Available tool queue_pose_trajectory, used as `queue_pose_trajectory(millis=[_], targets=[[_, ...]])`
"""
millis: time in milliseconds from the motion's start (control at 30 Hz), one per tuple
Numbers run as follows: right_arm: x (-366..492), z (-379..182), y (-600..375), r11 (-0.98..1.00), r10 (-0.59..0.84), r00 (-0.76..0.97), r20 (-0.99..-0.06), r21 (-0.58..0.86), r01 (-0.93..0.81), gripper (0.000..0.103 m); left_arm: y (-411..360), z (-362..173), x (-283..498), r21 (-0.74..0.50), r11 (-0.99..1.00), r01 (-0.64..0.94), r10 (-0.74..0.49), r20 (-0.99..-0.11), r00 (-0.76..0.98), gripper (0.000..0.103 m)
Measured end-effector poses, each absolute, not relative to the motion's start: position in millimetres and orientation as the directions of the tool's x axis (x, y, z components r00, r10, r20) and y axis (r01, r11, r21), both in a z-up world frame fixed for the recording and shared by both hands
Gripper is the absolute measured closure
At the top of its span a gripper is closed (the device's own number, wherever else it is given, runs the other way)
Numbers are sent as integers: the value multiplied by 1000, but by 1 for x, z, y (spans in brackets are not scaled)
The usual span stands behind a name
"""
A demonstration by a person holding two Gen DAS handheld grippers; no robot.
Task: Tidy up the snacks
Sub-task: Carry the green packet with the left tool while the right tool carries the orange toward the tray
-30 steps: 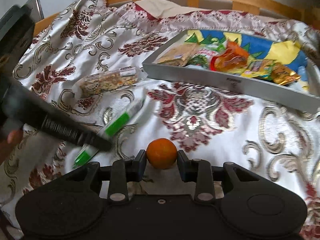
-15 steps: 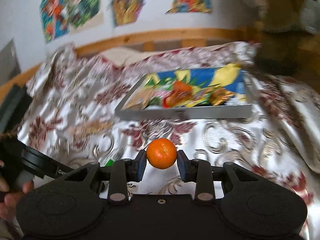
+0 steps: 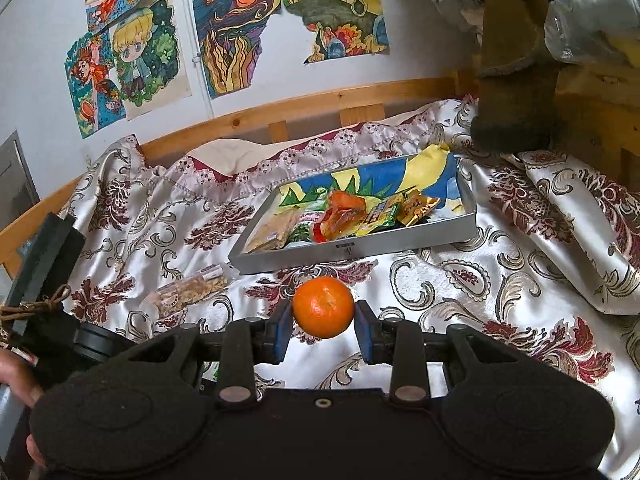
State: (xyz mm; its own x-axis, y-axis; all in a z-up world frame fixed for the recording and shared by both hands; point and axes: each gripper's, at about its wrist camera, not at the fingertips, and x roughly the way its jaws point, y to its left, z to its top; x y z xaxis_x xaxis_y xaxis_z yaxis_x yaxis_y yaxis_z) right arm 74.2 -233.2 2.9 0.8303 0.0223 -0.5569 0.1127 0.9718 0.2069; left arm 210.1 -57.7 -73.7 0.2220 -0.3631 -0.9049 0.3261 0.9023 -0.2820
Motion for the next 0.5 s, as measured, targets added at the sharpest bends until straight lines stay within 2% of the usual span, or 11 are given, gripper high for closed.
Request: queue_pose_trajectory(millis=[100,267,367,433,467,500], targets=[[74,3,-231,974,19,830,-558,198,111,68,-63,-85,213,-191,918,348,-284,-929,239,85],[76,0,-230,975,13,821,-571,189,115,68,-77,-92,220,-96,908,408,-227,-931,285,83],[77,0,-230,975,10,820,-572,186,118,68,-83,-94,224,-49,899,436,-212,-919,333,77],[78,-1,-231,975,5,821,-571,185,123,68,-85,-99,228,-41,895,445,-208,-920,333,78],[78,-2,-232,974,6,820,-572,188,124,68,-86,-101,229,-42,896,443,-207,-921,330,84],[79,-3,-232,974,5,819,-574,190,127,68,-85,-100,228,-46,897,439,-209,-920,331,85]])
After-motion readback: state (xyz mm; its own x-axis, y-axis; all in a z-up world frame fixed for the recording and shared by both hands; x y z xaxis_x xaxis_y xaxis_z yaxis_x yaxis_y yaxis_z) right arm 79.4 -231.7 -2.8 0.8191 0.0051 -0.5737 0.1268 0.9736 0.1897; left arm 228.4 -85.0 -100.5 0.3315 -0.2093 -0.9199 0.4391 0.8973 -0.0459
